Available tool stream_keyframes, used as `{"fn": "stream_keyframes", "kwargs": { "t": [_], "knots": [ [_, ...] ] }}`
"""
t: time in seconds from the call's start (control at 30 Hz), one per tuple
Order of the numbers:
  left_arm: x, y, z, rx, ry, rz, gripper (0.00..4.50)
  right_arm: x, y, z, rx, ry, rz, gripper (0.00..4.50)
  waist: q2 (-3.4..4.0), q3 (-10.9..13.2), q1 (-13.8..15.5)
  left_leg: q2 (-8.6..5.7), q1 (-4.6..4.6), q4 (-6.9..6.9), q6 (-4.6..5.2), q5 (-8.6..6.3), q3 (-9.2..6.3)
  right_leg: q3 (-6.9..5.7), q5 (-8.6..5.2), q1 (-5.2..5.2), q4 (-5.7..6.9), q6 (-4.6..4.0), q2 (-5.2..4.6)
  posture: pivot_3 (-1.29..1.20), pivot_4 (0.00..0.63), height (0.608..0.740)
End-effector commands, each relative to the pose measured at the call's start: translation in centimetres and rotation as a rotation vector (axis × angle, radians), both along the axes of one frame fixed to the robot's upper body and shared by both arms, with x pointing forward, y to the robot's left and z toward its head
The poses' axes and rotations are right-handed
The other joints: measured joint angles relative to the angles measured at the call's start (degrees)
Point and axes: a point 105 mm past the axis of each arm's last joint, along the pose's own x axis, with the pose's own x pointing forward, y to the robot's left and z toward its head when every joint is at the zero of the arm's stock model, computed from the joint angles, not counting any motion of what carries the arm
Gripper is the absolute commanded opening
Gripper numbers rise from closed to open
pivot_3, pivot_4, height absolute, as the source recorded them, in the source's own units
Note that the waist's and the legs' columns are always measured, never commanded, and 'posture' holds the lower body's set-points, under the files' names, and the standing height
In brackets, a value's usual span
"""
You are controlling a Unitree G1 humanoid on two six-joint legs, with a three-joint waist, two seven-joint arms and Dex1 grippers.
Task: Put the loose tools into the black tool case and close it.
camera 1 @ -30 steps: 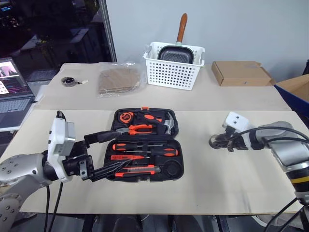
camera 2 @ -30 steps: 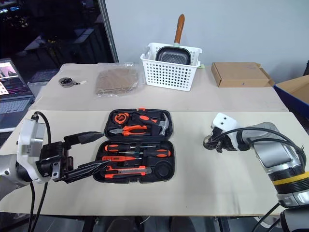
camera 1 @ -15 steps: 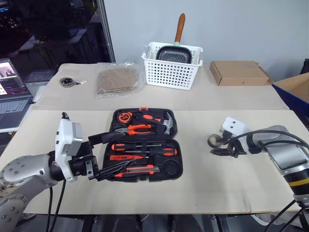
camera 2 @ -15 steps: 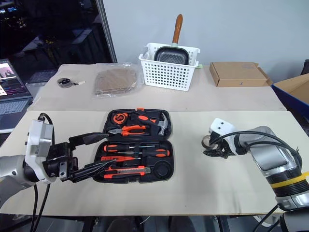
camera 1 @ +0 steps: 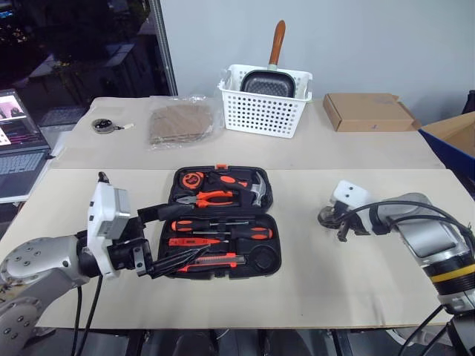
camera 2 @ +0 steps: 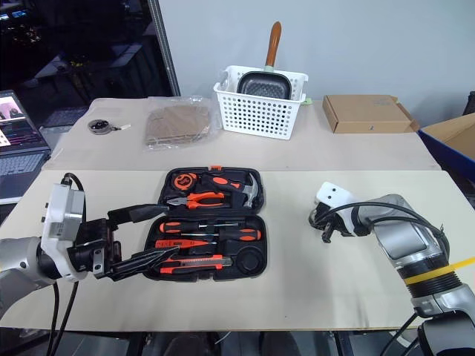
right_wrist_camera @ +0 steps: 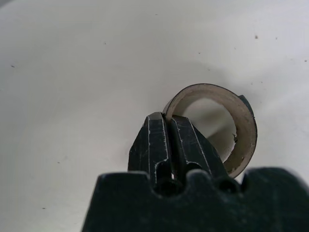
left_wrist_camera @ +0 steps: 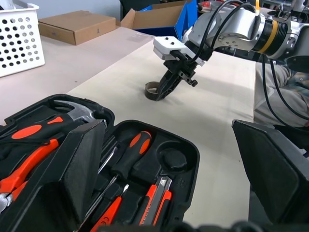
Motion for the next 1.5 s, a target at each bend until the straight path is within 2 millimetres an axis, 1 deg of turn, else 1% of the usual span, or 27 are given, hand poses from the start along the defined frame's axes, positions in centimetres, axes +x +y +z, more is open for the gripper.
{"fn": "stream_keyframes", "kwargs": {
  "t": [0.03, 0.1, 0.13, 0.17, 0.2, 0.27, 0.33, 0.4, 0.47, 0.53, 0.63, 0.8, 0.93, 0.97, 1.0, 1.03, 1.07, 1.1, 1.17, 1.23, 1.27, 1.3, 1.37, 1.4, 1.5],
  "knots": [
    [-0.6, 0.1, -0.2, 0.039, -0.027, 0.000, 4.50, -1.2, 3.4, 4.2, 0.140, -0.070, 0.195, 0.01, 0.02, 0.02, -0.12, 0.00, 0.00, 0.00, 0.00, 0.00, 0.00, 0.01, 0.00, 0.00, 0.00, 0.00, 0.00, 0.00, 0.150, 0.740],
    [-0.8, 0.7, -1.1, 0.063, -0.017, 0.030, 4.50, -3.5, 6.7, 6.0, 0.238, -0.041, 0.372, 0.01, 0.06, 0.07, -0.34, 0.01, -0.01, -0.03, 0.00, 0.00, 0.03, 0.04, 0.00, -0.06, 0.01, 0.00, 0.02, 0.00, 0.150, 0.740],
    [-0.9, 0.9, -1.3, 0.062, -0.004, 0.036, 4.50, -4.3, 7.8, 6.4, 0.259, -0.026, 0.427, 0.01, 0.06, 0.07, -0.38, 0.03, 0.00, -0.06, 0.00, 0.00, 0.03, 0.05, 0.00, -0.07, 0.03, -0.01, 0.04, 0.00, 0.150, 0.740],
    [-1.2, 1.1, -1.2, 0.020, -0.010, 0.013, 4.50, -4.9, 8.8, 6.3, 0.257, -0.017, 0.478, 0.01, 0.05, 0.07, -0.38, 0.07, 0.02, -0.08, 0.00, 0.00, 0.01, 0.03, -0.01, -0.06, 0.04, -0.03, 0.08, 0.00, 0.150, 0.740],
    [-1.5, 1.3, -1.3, 0.016, -0.009, -0.007, 4.50, -5.5, 9.8, 6.1, 0.248, -0.009, 0.527, 0.01, 0.05, 0.07, -0.30, 0.10, 0.05, -0.12, -0.01, 0.00, -0.01, 0.01, -0.03, -0.04, 0.04, -0.06, 0.10, 0.00, 0.150, 0.740],
    [-2.5, 3.3, -1.3, 0.007, -0.005, -0.046, 4.50, -7.0, 12.3, 5.3, 0.212, 0.025, 0.669, 0.01, -0.06, 0.10, -0.20, 0.12, 0.07, -0.12, -0.03, 0.01, -0.02, -0.09, -0.05, -0.04, 0.05, -0.10, 0.10, 0.00, 0.150, 0.740],
    [-3.0, 5.0, -1.2, 0.009, 0.001, -0.051, 4.50, -7.7, 13.4, 4.5, 0.172, 0.049, 0.753, 0.01, -0.10, 0.10, -0.11, 0.16, 0.08, -0.12, -0.08, 0.03, 0.00, -0.18, -0.10, -0.06, 0.05, -0.21, 0.09, 0.00, 0.150, 0.740],
    [-3.4, 6.1, -1.3, 0.023, 0.007, -0.058, 4.50, -7.9, 13.7, 3.8, 0.119, 0.060, 0.801, 0.01, -0.09, 0.12, 0.03, 0.14, 0.08, -0.12, -0.12, 0.06, 0.00, -0.25, -0.12, -0.08, 0.06, -0.23, 0.03, 0.00, 0.150, 0.740],
    [-3.6, 6.5, -1.3, 0.056, 0.001, -0.077, 4.50, -8.2, 13.9, 2.9, 0.062, 0.081, 0.854, 0.01, -0.09, 0.12, 0.40, 0.07, 0.07, -0.12, -0.12, 0.06, -0.01, -0.30, -0.14, -0.06, 0.04, -0.25, -0.06, 0.00, 0.150, 0.740],
    [-3.7, 6.6, -1.2, 0.065, -0.012, -0.091, 4.50, -8.4, 14.2, 2.4, 0.028, 0.088, 0.888, 0.01, -0.11, 0.12, 0.50, 0.02, 0.06, -0.11, -0.12, 0.06, 0.01, -0.30, -0.16, -0.04, -0.03, -0.27, -0.13, 0.00, 0.150, 0.740],
    [-3.6, 6.5, -1.1, 0.073, -0.023, -0.104, 4.50, -8.6, 14.5, 2.1, 0.000, 0.097, 0.916, 0.01, -0.15, 0.12, 0.45, 0.03, 0.06, -0.11, -0.12, 0.06, 0.01, -0.29, -0.12, -0.04, -0.04, -0.22, -0.12, 0.00, 0.150, 0.740],
    [-3.5, 6.1, -0.8, 0.075, -0.044, -0.107, 4.50, -8.7, 13.7, 0.9, -0.093, 0.126, 0.949, 0.01, -0.15, 0.13, 0.22, 0.12, 0.05, -0.14, -0.12, 0.05, -0.03, -0.33, -0.14, -0.10, 0.06, -0.27, -0.01, 0.00, 0.150, 0.740],
    [-3.2, 6.1, -0.7, 0.076, -0.054, -0.093, 4.50, -8.9, 13.5, 0.1, -0.109, 0.158, 0.969, 0.01, -0.15, 0.12, 0.08, 0.12, 0.07, -0.15, -0.12, 0.05, -0.04, -0.33, -0.15, -0.08, 0.07, -0.29, -0.02, 0.00, 0.150, 0.740],
    [-3.2, 6.1, -0.7, 0.077, -0.055, -0.091, 4.50, -8.9, 13.6, 0.1, -0.102, 0.160, 0.976, 0.72, -0.16, 0.12, 0.15, 0.12, 0.07, -0.15, -0.12, 0.05, -0.03, -0.33, -0.15, -0.06, 0.06, -0.29, -0.03, 0.00, 0.150, 0.740],
    [-3.1, 6.2, -0.7, 0.078, -0.055, -0.089, 4.50, -8.9, 13.7, 0.2, -0.096, 0.160, 0.980, 0.89, -0.16, 0.12, 0.21, 0.10, 0.07, -0.15, -0.12, 0.05, -0.04, -0.34, -0.15, -0.05, 0.05, -0.28, -0.05, 0.00, 0.150, 0.740],
    [-3.1, 6.2, -0.7, 0.076, -0.055, -0.085, 4.50, -8.9, 13.9, 0.3, -0.086, 0.148, 0.989, 1.24, -0.17, 0.11, 0.27, 0.08, 0.07, -0.15, -0.12, 0.05, -0.03, -0.34, -0.15, -0.05, 0.04, -0.27, -0.07, 0.00, 0.150, 0.740],
    [-3.0, 6.2, -0.7, 0.073, -0.054, -0.081, 4.50, -8.9, 14.2, 0.6, -0.064, 0.132, 0.989, 1.48, -0.18, 0.11, 0.34, 0.07, 0.07, -0.15, -0.12, 0.05, -0.04, -0.34, -0.14, -0.04, 0.03, -0.27, -0.08, 0.00, 0.150, 0.740],
    [-2.9, 6.1, -0.7, 0.071, -0.054, -0.077, 4.50, -8.8, 14.4, 0.9, -0.045, 0.123, 0.986, 1.95, -0.18, 0.11, 0.38, 0.07, 0.06, -0.15, -0.11, 0.04, -0.04, -0.34, -0.15, -0.05, 0.03, -0.26, -0.07, 0.00, 0.150, 0.740],
    [-2.6, 6.1, -0.7, 0.056, -0.051, -0.054, 4.50, -8.8, 14.9, 1.8, 0.010, 0.104, 0.983, 2.56, -0.18, 0.11, 0.39, 0.08, 0.06, -0.15, -0.10, 0.02, -0.04, -0.34, -0.15, -0.06, 0.03, -0.26, -0.07, 0.00, 0.150, 0.740],
    [-2.0, 6.2, -0.6, 0.038, -0.046, -0.010, 4.50, -8.8, 15.5, 2.9, 0.094, 0.102, 0.960, 2.56, -0.19, 0.12, 0.35, 0.10, 0.05, -0.15, -0.11, -0.01, -0.05, -0.34, -0.15, -0.08, 0.06, -0.26, -0.04, 0.00, 0.150, 0.740],
    [-1.4, 6.3, -0.5, 0.021, -0.047, 0.036, 4.50, -8.8, 15.9, 3.8, 0.155, 0.102, 0.948, 2.56, -0.19, 0.12, 0.32, 0.12, 0.05, -0.15, -0.12, -0.02, -0.07, -0.34, -0.14, -0.08, 0.07, -0.27, -0.02, 0.00, 0.150, 0.740],
    [-0.2, 6.7, -0.5, 0.007, -0.044, 0.140, 4.50, -8.2, 16.5, 5.4, 0.256, 0.076, 0.903, 2.56, -0.19, 0.12, 0.29, 0.13, 0.05, -0.15, -0.12, -0.02, -0.07, -0.34, -0.14, -0.08, 0.08, -0.28, -0.02, 0.00, 0.150, 0.740],
    [2.7, 7.7, -0.8, 0.011, -0.055, 0.373, 4.50, -5.9, 17.4, 8.6, 0.439, -0.021, 0.768, 2.56, -0.21, 0.13, 0.07, 0.12, 0.07, -0.15, -0.13, -0.02, -0.09, -0.32, -0.13, -0.06, 0.16, -0.28, -0.04, 0.00, 0.150, 0.740],
    [3.8, 8.1, -1.1, 0.011, -0.016, 0.457, 4.50, -4.6, 17.4, 9.4, 0.486, -0.051, 0.687, 2.56, -0.22, 0.14, -0.02, 0.13, 0.10, -0.15, -0.17, 0.01, -0.10, -0.30, -0.10, -0.05, 0.20, -0.30, -0.04, 0.00, 0.150, 0.740],
    [6.9, 9.4, -2.3, 0.111, 0.098, 0.682, 4.50, -1.4, 17.0, 10.5, 0.575, -0.098, 0.479, 2.56, -0.40, 0.13, 0.06, 0.11, 0.19, -0.14, -0.30, 0.16, -0.16, -0.27, 0.07, -0.01, 0.37, -0.35, -0.04, 0.00, 0.150, 0.740]
  ]
}}
